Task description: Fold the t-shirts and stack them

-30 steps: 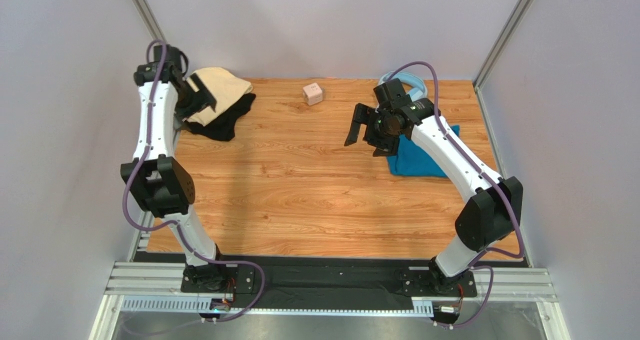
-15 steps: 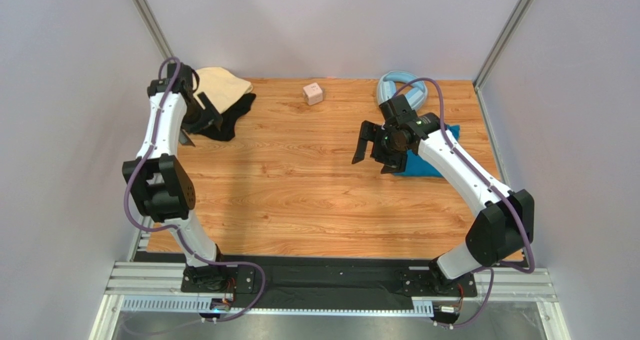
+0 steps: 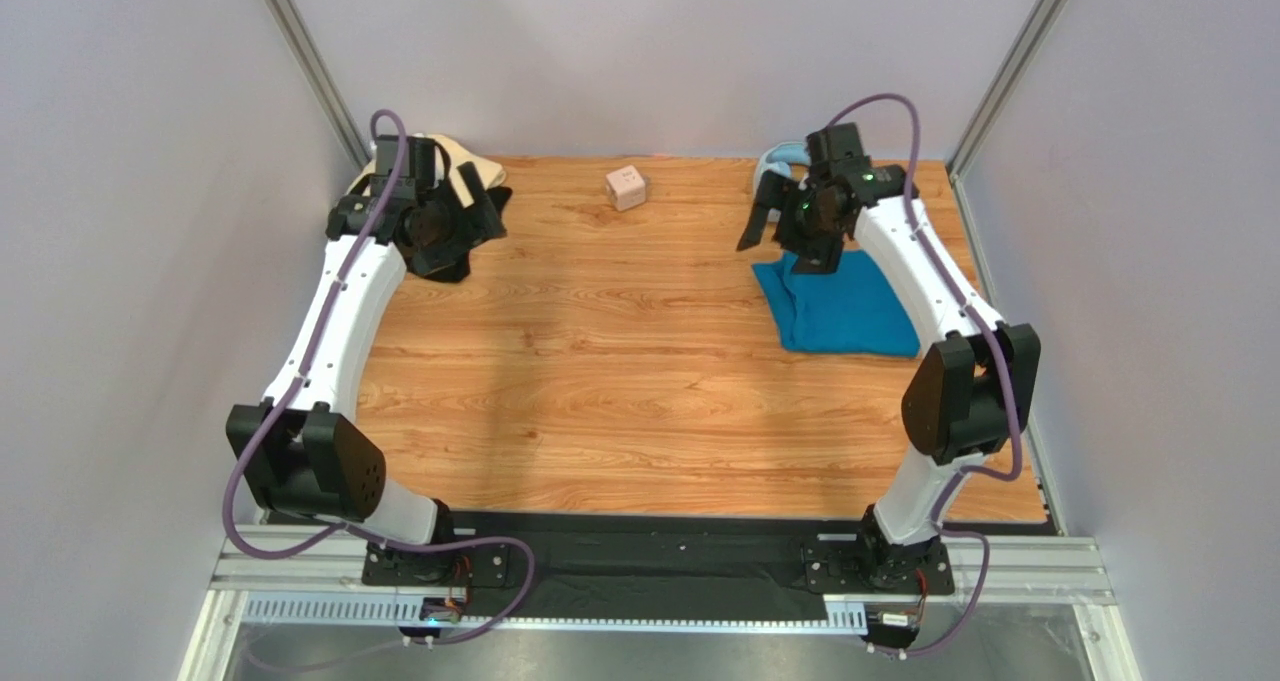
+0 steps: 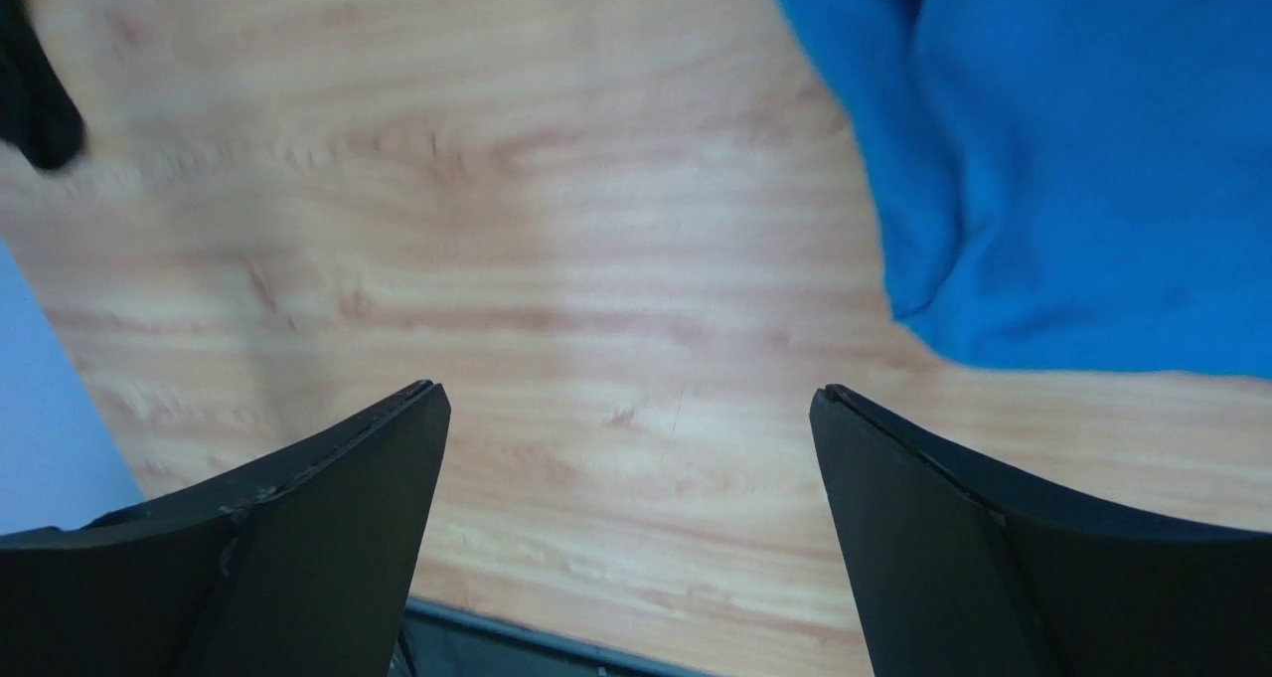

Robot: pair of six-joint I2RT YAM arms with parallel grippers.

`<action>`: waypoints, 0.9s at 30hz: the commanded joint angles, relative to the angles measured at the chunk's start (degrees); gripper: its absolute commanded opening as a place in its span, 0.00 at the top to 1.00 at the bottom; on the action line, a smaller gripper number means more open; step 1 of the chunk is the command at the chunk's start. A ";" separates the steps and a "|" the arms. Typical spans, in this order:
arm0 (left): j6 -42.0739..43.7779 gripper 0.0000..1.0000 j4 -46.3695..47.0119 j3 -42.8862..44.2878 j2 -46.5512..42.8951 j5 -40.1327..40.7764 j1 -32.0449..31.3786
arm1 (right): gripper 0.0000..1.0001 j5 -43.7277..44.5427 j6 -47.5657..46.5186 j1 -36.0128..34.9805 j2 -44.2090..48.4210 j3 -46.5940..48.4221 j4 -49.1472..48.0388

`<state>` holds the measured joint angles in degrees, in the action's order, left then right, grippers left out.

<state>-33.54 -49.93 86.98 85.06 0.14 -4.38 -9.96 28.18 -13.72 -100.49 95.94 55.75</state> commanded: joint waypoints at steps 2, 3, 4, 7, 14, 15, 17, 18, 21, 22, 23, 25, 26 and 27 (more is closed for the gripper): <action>-4.59 0.05 22.13 -9.18 -6.47 -7.08 -3.53 | 0.00 -2.34 -0.94 10.10 -2.96 4.96 -9.14; -5.04 0.06 23.64 -10.33 -8.05 -6.91 -3.53 | 0.00 -3.31 -0.33 12.46 -2.96 4.52 -12.56; -4.87 0.06 23.30 -10.16 -8.15 -6.47 -3.53 | 0.00 -4.71 0.89 13.18 -3.13 4.34 -13.29; -1.80 0.06 17.79 -6.14 -7.19 -4.89 -3.53 | 0.00 -5.69 1.17 17.05 -2.17 4.17 -13.56; -2.93 0.06 17.76 -9.37 -11.66 -3.21 -3.53 | 0.00 -9.89 6.16 27.06 6.69 -7.59 -16.62; -3.02 0.05 17.76 -9.72 -12.02 -3.31 -3.53 | 0.01 -10.95 8.53 28.29 7.49 -10.66 -19.33; -3.55 0.05 17.59 -10.34 -12.02 -3.66 -3.53 | 0.01 -14.46 9.08 28.13 8.03 -12.18 -21.37; -3.81 0.06 17.76 -10.69 -11.85 -3.83 -3.53 | 0.00 -15.61 9.26 27.35 7.94 -12.44 -21.99; -6.01 0.06 19.86 -12.62 -12.02 -4.71 -3.53 | 0.00 -17.29 9.26 24.89 7.67 -12.62 -22.69; -6.62 0.05 21.96 -13.84 -12.02 -5.06 -3.53 | 0.00 -18.16 9.60 24.01 7.76 -12.97 -23.13; -7.76 0.05 22.59 -14.38 -12.02 -5.76 -3.53 | 0.00 -18.87 9.78 23.04 7.59 -13.15 -24.10; -8.56 0.06 23.04 -14.73 -11.23 -6.47 -3.53 | 0.00 -20.71 10.92 19.97 7.32 -13.93 -25.33; -8.65 0.07 22.86 -14.73 -11.14 -7.08 -3.53 | 0.00 -21.33 11.36 18.82 7.24 -14.37 -26.82; -8.65 0.07 22.69 -14.99 -11.23 -7.00 -3.53 | 0.00 -21.77 11.80 16.64 7.15 -15.07 -27.70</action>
<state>-39.72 -30.44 72.10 73.82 -4.84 -8.10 -26.00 37.19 8.32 -94.54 82.50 34.37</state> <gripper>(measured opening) 0.940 0.998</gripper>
